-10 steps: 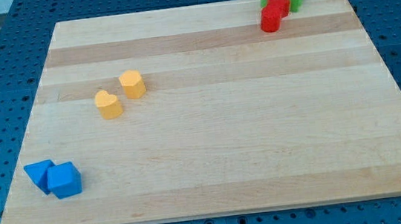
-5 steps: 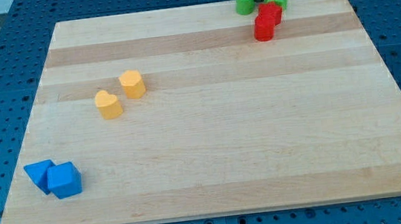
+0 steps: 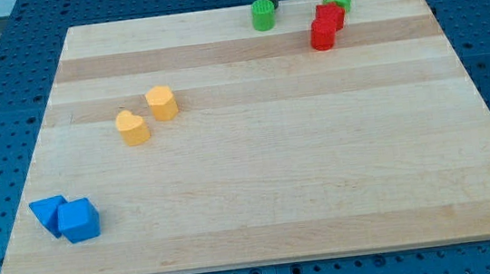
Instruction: Push the green circle bottom right diagonal to the yellow hexagon
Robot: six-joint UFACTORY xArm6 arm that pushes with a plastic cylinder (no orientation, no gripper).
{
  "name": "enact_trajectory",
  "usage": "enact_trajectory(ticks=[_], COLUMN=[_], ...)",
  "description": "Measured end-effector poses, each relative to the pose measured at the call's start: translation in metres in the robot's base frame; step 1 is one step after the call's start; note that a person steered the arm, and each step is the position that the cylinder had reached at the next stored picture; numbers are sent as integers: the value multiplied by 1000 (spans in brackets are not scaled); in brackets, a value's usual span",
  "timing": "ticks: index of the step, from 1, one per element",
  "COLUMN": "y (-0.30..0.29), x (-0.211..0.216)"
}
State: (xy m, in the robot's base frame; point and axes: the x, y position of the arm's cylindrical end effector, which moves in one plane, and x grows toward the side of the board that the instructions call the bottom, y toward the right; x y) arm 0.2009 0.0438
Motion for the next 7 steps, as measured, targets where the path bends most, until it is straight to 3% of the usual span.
enact_trajectory(ticks=[2,7], y=[-2,-80], x=[27,137])
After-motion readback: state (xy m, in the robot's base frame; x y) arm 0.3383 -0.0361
